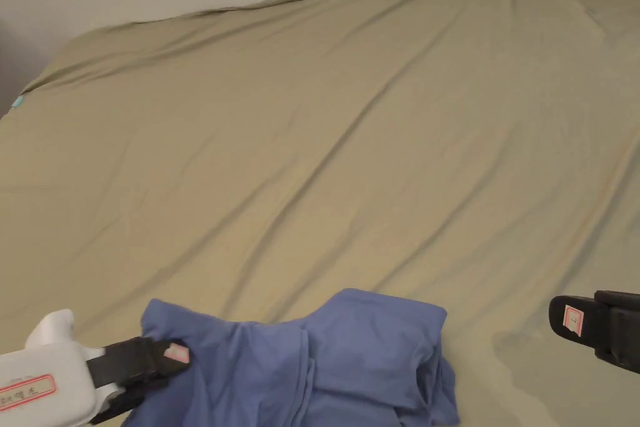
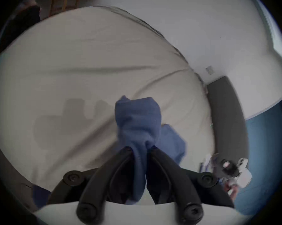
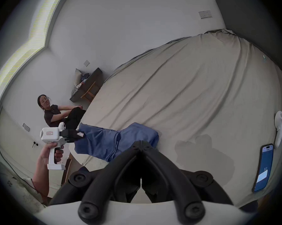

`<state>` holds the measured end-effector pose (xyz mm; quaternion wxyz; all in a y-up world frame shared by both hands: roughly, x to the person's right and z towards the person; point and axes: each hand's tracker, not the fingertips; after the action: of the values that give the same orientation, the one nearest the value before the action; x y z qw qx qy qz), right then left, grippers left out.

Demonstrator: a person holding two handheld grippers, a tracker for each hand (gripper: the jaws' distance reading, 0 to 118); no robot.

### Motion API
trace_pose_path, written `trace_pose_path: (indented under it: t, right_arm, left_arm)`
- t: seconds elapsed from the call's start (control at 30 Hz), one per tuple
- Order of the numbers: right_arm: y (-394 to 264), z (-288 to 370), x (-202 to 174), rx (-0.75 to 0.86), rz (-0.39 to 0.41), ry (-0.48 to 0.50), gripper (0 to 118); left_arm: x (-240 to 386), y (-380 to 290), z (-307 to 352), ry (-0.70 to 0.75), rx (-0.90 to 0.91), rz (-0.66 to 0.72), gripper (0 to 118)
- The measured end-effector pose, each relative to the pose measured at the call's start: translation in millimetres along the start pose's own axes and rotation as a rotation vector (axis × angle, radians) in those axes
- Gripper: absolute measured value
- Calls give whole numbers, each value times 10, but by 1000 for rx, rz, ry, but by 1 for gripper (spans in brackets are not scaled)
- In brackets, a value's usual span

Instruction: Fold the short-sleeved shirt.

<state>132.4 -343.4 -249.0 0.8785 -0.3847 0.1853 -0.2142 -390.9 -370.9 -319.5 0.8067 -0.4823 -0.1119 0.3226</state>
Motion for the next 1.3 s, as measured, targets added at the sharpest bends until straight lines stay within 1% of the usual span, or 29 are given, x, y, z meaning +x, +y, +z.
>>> trace_pose_path:
  t: [0.17,0.27,0.33,0.43,0.47,0.5,0.53,0.57,0.6,0.63,0.67,0.7,0.73,0.77,0.8,0.83,0.87,0.9,0.97,1.0,1.03,1.07,1.1,1.13,1.17,1.2,1.23,1.27,1.3]
  right_arm:
    - [11,39,12,1,3,-3,2]
    - [20,79,36,17,-8,-19,2]
    - [32,114,70,39,-11,-65,2]
    - [60,175,57,60,37,-178,2]
    - [65,187,39,62,68,-214,2]
    - [69,195,22,59,89,-237,2]
    - [69,199,10,53,96,-240,2]
    - [64,201,-7,50,104,-243,2]
    - [58,207,-23,50,115,-250,2]
    - [49,216,-31,53,122,-251,2]
    - [45,227,-36,53,126,-249,2]
    - [31,227,-1,53,129,-243,2]
    - [29,233,6,55,130,-233,2]
    - [31,238,5,58,130,-221,2]
    - [34,241,2,61,129,-209,2]
    - [35,244,7,62,126,-199,2]
    - [35,244,8,63,123,-190,2]
    - [34,241,6,64,119,-181,2]
    - [25,233,6,63,114,-171,2]
    - [21,231,5,61,112,-169,2]
    - [17,233,-3,58,111,-170,2]
    - [11,248,-21,56,115,-174,2]
    - [5,265,-32,55,118,-177,2]
    - [2,292,-45,54,121,-178,2]
    - [5,319,-58,53,124,-178,2]
    - [7,344,-73,53,126,-177,2]
    - [7,366,-89,54,131,-175,2]
    - [11,381,-107,51,140,-169,2]
    - [20,399,-133,54,155,-158,2]
  left_arm:
    - [688,-239,-723,-110,-128,-1,10]
    - [881,-379,-1275,-137,-211,4,10]
    - [1006,-513,-1625,-102,-241,-22,10]
    - [1093,-679,-2121,9,-244,-197,12]
    - [1077,-768,-2257,67,-226,-285,21]
    - [1065,-819,-2355,88,-215,-341,41]
    - [1069,-867,-2319,27,-172,-377,41]
    - [1130,-872,-2221,26,-138,-399,46]
    - [1167,-887,-2107,5,-167,-396,68]
    - [1189,-869,-2003,-24,-180,-389,94]
    - [1217,-842,-1856,-61,-192,-393,112]
    - [1230,-817,-1679,-102,-176,-416,117]
    - [1239,-787,-1481,-116,-130,-454,117]
    - [1253,-765,-1332,-87,-108,-511,116]
    - [1260,-785,-1200,2,-48,-587,107]
    - [1275,-820,-1136,107,21,-645,73]
    - [1309,-863,-1146,201,64,-704,3]
    - [1323,-859,-1254,257,80,-750,0]
    - [1349,-988,-1470,101,-79,-690,0]
    - [1402,-997,-1678,22,-153,-635,0]
    - [1475,-1084,-1823,10,-160,-648,0]
    - [1556,-1220,-2016,39,-152,-722,0]
    - [1602,-1328,-2210,111,-146,-793,0]
    - [1583,-1400,-2445,226,-193,-830,0]
    - [1551,-1472,-2638,225,-240,-819,0]
    - [1571,-1504,-2619,188,-226,-790,0]
    - [1703,-1506,-2559,83,-205,-727,0]
    - [1804,-1500,-2575,83,-253,-738,0]
    - [1886,-1553,-2607,39,-318,-753,0]
